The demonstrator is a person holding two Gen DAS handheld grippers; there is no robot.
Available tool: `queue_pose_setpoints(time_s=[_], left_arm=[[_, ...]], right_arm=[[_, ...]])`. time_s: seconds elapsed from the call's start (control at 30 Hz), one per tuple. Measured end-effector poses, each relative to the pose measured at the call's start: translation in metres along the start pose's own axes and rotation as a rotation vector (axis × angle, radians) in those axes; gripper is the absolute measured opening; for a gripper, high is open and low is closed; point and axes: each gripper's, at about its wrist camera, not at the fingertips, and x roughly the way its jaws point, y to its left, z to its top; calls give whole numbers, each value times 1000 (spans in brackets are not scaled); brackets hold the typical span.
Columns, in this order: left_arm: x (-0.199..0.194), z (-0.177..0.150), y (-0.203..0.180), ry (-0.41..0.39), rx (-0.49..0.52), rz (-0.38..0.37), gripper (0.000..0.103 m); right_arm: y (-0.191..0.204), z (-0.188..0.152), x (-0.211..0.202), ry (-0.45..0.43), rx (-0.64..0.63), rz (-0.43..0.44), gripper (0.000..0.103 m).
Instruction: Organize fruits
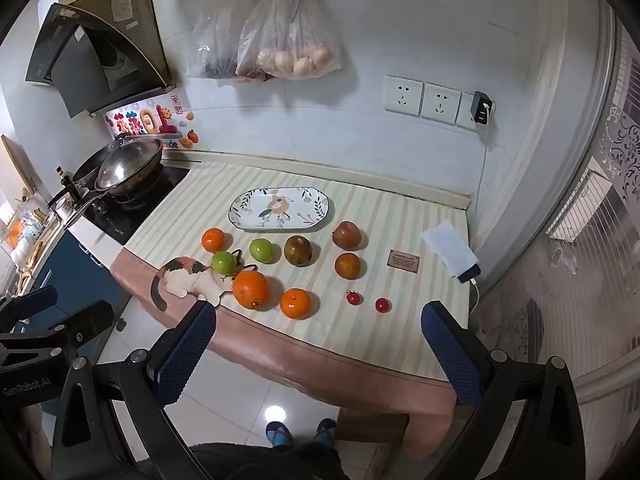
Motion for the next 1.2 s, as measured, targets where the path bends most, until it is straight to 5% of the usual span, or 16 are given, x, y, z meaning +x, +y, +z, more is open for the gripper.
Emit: queue_pose_setpoints(time_s=[1.2], left_arm=[[-3, -1, 6, -13, -6, 1, 103]], right_arm=[[6, -6, -10, 8, 6, 16, 103]])
